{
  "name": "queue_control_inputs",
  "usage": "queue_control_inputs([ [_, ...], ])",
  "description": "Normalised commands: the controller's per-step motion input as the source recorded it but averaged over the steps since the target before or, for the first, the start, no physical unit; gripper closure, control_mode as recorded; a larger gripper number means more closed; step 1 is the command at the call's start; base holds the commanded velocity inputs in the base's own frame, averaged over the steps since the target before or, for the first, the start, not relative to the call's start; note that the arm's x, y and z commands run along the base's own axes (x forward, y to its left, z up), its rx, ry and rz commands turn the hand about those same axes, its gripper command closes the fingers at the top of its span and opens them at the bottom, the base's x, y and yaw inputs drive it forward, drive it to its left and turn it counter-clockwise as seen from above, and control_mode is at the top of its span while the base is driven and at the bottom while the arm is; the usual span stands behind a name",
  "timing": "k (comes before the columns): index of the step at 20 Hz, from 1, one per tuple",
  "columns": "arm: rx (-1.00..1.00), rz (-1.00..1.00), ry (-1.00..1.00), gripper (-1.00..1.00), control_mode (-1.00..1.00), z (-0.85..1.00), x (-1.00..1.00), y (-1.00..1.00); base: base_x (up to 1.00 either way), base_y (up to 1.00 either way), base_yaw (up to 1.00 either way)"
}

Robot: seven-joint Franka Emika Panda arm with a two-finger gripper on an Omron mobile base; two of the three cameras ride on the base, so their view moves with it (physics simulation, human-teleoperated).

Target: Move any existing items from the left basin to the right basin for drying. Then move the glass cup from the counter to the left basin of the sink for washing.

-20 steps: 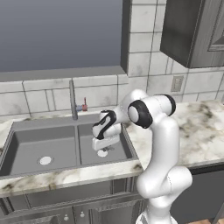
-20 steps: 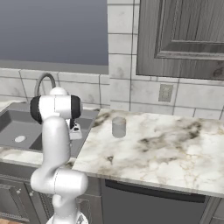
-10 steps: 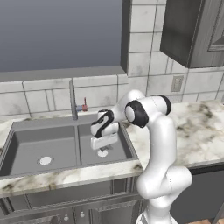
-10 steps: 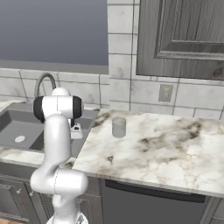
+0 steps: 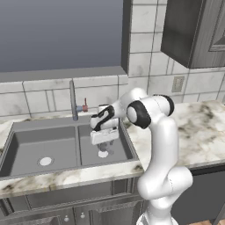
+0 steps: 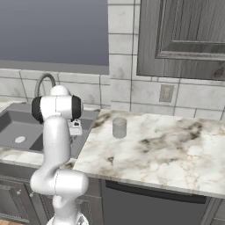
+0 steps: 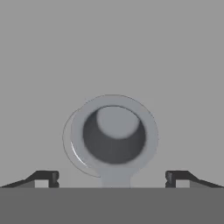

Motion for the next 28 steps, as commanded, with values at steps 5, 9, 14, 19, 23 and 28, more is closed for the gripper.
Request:
queue_control_inputs([
  [5,0.0,-0.06,0.0,-1.0,-1.0,1.0,-0.31,0.0,0.0,0.0,0.0],
  [9,-0.01,-0.02,-0.05,-1.0,-1.0,0.94,-0.49,-0.05,0.0,0.0,0.0],
  [14,-0.15,0.0,-0.12,-1.0,-1.0,0.53,-0.44,-0.32,0.0,0.0,0.0],
  [19,-0.23,0.03,-0.12,-1.0,-1.0,0.42,-0.48,-0.64,0.0,0.0,0.0],
  [23,-0.18,0.03,-0.12,-1.0,-1.0,0.74,-0.29,-0.69,0.0,0.0,0.0],
  [28,-0.15,0.09,-0.13,-1.0,-1.0,0.72,-0.17,-0.68,0.0,0.0,0.0],
])
